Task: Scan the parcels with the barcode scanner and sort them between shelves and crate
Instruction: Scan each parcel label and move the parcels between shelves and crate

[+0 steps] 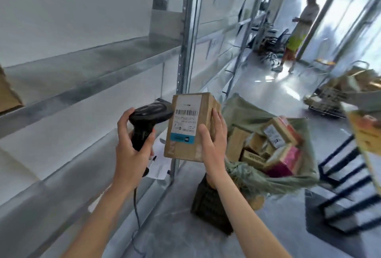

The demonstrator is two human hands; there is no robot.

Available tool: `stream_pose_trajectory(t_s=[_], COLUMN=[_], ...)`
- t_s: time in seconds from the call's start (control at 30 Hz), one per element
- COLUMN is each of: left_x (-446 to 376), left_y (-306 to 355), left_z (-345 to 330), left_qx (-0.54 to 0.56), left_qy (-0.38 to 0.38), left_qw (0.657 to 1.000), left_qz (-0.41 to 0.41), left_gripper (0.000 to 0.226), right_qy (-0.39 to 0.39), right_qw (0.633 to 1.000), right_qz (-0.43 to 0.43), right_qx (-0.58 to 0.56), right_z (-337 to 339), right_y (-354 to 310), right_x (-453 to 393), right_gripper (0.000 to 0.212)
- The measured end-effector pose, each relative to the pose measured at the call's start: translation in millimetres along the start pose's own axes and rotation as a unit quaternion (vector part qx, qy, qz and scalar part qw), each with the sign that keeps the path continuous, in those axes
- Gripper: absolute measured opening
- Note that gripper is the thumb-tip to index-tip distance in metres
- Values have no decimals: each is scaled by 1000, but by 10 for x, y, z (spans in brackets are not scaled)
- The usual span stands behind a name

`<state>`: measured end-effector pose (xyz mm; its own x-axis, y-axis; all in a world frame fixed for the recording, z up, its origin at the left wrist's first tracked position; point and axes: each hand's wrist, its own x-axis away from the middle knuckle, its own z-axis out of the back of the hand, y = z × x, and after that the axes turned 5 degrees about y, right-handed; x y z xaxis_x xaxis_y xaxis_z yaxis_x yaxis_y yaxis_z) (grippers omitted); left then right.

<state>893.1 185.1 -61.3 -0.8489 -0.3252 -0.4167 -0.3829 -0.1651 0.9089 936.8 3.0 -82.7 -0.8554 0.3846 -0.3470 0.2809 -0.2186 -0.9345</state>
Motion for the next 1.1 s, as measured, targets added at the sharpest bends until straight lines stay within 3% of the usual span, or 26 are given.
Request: stream_pose_trajectory(t_s=[0.23,0.47,0.77,1.1], left_x=[184,116,-357,-915], left_y=[70,-2,-340,-1060], left_z=[-1062,-1812,-2609,-3336], left_qx=[46,80,89,62], left_qy=[-90,-162,-219,-264], left_qw=[995,984,972,960], left_qz=[3,10,16,62], left_gripper=[62,64,64,59], right_qy=[96,172,219,241], right_qw=[994,983,970,947], right_qz=[-36,-62,-92,-201], right_qx=[30,34,49,71], right_z=[1055,1571,1531,1111], right_y=[152,351,886,1684], right_x=[-222,-391,-962,-1416], right_gripper=[53,52,52,55])
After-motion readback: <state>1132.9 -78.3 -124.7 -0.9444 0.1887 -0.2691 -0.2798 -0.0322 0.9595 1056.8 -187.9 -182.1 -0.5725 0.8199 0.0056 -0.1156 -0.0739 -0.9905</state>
